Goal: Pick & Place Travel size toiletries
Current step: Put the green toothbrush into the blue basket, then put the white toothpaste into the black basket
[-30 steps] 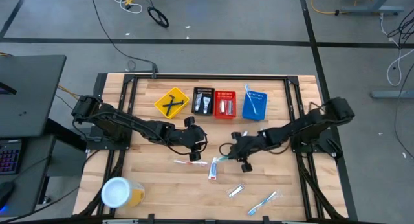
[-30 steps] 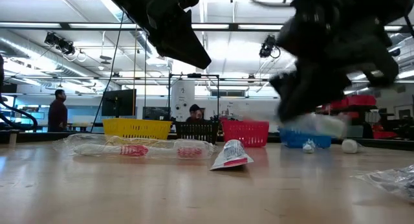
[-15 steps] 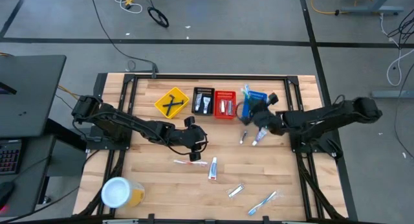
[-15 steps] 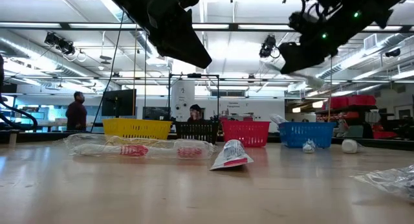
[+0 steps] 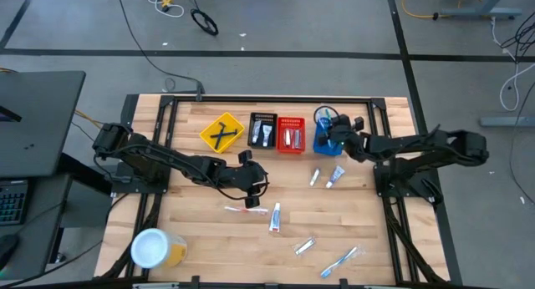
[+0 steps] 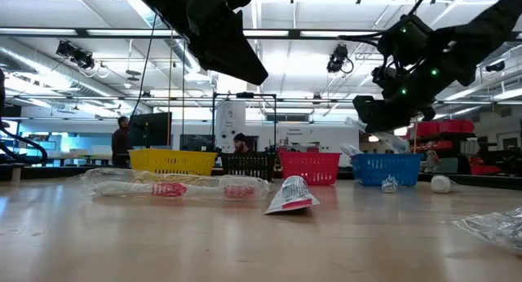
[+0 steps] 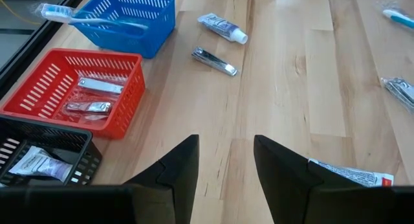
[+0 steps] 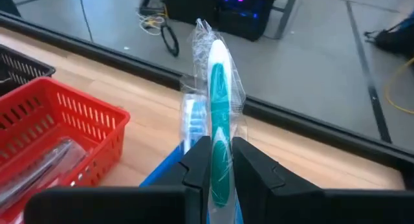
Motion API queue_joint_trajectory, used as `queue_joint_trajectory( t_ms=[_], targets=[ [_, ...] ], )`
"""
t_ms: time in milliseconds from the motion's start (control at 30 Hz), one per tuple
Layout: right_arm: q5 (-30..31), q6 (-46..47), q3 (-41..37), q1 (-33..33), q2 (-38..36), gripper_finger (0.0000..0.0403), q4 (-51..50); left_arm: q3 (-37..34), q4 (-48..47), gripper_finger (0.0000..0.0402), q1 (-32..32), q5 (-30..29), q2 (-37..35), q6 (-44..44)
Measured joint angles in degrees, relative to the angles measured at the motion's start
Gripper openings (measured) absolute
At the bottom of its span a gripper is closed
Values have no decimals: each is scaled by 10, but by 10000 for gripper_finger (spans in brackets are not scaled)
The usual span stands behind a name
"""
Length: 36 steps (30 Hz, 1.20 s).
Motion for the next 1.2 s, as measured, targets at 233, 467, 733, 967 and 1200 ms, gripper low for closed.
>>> queue_joint_trajectory(
  t_ms=[233, 467, 733, 967, 1200],
  targets=[
    [-87, -48, -7, -21, 20, 64, 31, 0, 0, 156, 0, 0, 0, -1],
    [-88, -44, -7, -35, 53, 99, 35, 0, 0, 156, 0, 0, 0, -2],
    [-118, -41, -5, -38, 48, 123, 60, 0, 0, 156, 0, 0, 0, 0],
    [-147, -50, 28, -19, 26, 124, 60, 0, 0, 156, 0, 0, 0, -1],
    [-275, -109, 37, 10, 7, 124, 116, 0, -2, 155, 0, 19, 0, -2]
  ],
)
